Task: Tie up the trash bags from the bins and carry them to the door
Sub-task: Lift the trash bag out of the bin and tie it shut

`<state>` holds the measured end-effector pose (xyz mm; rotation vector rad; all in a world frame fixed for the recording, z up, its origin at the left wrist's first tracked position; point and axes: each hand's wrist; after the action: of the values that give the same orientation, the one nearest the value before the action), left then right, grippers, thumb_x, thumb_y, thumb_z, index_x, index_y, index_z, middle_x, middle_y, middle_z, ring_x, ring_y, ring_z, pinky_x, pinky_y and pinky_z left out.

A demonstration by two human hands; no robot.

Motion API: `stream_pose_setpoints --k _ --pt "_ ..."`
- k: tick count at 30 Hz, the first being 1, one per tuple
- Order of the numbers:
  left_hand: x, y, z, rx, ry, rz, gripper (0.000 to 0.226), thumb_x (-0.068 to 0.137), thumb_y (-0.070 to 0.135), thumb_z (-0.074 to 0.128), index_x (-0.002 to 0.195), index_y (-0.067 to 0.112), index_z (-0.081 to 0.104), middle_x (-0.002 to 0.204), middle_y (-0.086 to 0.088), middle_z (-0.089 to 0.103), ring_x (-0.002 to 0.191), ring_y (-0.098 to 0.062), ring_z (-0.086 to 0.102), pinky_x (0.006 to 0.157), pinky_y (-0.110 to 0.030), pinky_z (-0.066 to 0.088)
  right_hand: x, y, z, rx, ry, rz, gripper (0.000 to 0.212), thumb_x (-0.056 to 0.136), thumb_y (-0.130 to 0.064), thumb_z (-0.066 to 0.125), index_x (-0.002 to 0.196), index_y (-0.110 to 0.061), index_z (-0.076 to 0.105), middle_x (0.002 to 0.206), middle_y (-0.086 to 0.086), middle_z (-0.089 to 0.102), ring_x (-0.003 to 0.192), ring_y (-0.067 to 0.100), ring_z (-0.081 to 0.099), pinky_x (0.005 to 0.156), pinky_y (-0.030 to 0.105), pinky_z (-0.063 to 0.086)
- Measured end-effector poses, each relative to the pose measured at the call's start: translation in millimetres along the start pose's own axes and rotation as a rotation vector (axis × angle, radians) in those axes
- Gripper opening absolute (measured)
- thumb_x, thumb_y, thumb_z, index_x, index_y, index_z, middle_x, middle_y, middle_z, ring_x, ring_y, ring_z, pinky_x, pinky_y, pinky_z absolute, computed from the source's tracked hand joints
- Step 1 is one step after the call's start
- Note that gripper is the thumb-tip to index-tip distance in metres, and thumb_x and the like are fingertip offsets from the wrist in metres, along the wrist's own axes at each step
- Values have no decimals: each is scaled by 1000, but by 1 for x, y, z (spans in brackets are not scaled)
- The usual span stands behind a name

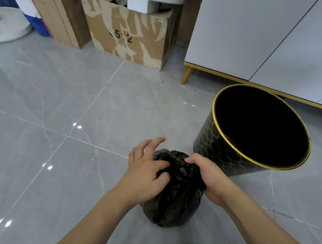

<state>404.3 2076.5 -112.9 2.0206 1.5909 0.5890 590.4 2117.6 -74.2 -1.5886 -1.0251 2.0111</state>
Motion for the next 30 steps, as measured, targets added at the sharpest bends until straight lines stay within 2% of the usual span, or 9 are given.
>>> stream_pose_setpoints --k 4,9,12,15,16,19,24,26,30 --pt "2 9 5 -307 -23 -194 18 75 48 57 85 34 64 147 22 21 137 -2 2 110 -33 4 0 0 1 13 -9 27 37 92 -24 46 107 -2 71 105 18 72 95 27 70 73 33 55" --pt "9 9 0 -633 79 -380 15 82 29 66 67 31 65 126 23 45 130 -10 29 111 -36 24 -2 -3 7 -181 119 -102 42 89 -39 50 85 -1 68 84 11 71 87 22 67 77 36 51" --pt "11 12 -11 -884 89 -459 22 77 31 58 61 22 69 121 14 56 123 -12 46 112 -42 31 -2 -2 8 -372 208 -131 62 76 -59 48 81 3 54 77 9 57 99 30 62 101 51 42" --pt "9 12 -16 -692 73 -412 15 80 34 58 68 30 66 123 20 53 127 -6 38 113 -41 26 -3 1 8 -397 210 -115 59 76 -60 50 85 -4 65 95 17 70 106 32 61 104 47 40" --pt "6 12 -16 -595 69 -367 6 78 37 60 79 35 65 127 24 47 129 -3 32 113 -39 24 -3 0 7 -326 198 -92 51 80 -52 54 87 -4 68 100 19 71 102 29 65 99 42 46" --pt "-1 12 -10 -377 119 -172 25 75 37 63 97 40 53 133 23 34 128 1 25 107 -32 22 -4 -2 3 -160 119 -22 31 90 -29 55 90 -3 72 93 17 74 82 22 70 71 32 52" --pt "5 20 -12 -50 346 62 22 63 -6 48 73 14 52 103 5 61 99 -23 51 91 -39 34 -5 -5 5 -45 44 31 26 89 -23 53 72 -11 68 68 4 65 62 13 64 54 24 48" --pt "5 19 -15 29 355 158 23 60 -5 41 68 12 54 97 1 64 94 -26 53 88 -40 36 -7 -6 4 -10 31 66 24 88 -25 54 74 -11 68 69 4 65 63 15 63 57 28 49" --pt "-3 20 -13 -20 332 246 25 66 6 45 75 17 66 110 1 62 106 -23 48 96 -40 32 -6 -8 -1 30 26 58 24 86 -25 53 72 -10 66 67 5 60 61 17 59 56 29 48"
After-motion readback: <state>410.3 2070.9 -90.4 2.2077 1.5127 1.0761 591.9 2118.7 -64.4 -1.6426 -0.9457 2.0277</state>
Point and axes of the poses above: each hand's wrist, its own x-axis towards the middle knuckle, its own z-axis out of the palm, y = z × x
